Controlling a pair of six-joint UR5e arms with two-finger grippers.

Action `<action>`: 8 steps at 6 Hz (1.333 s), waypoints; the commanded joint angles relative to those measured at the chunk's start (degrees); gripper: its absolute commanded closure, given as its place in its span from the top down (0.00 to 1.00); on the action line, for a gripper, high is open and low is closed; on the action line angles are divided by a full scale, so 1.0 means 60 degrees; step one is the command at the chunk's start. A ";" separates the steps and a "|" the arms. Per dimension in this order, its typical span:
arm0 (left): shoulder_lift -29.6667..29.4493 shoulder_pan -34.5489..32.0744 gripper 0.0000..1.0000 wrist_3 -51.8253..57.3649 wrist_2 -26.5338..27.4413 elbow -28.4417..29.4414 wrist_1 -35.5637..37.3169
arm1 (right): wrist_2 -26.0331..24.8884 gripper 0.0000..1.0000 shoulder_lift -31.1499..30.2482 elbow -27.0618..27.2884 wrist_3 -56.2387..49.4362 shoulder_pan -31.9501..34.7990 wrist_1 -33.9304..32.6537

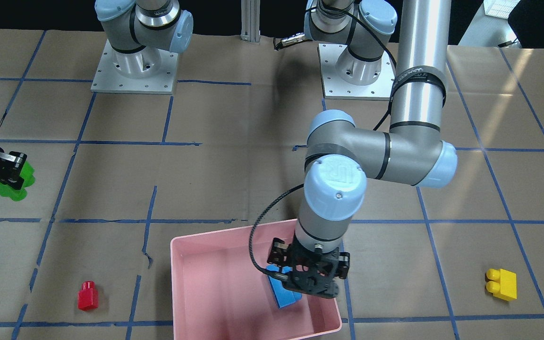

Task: Put all blocks into box

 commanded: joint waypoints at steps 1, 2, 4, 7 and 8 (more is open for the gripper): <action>0.1015 0.1675 0.99 0.0015 0.0097 -0.0535 -0.0377 | -0.0041 0.04 0.0512 -0.0232 0.1570 0.1258 -0.0615; 0.1108 0.2858 0.99 0.0131 0.0054 -0.1060 -0.0247 | -0.0012 0.05 0.1109 -0.0843 0.2959 0.2223 -0.0602; 0.0905 0.4590 0.99 0.2034 0.0039 -0.1284 -0.0246 | 0.0032 0.05 0.2559 -0.2350 0.5482 0.4041 -0.0631; -0.0148 0.6003 0.98 0.6501 0.0024 -0.1140 0.0923 | 0.0062 0.09 0.4262 -0.3369 0.5465 0.4415 -0.1258; -0.0557 0.6033 0.97 0.7621 0.0024 -0.0907 0.1201 | 0.0047 0.37 0.4410 -0.3369 0.5245 0.4401 -0.1479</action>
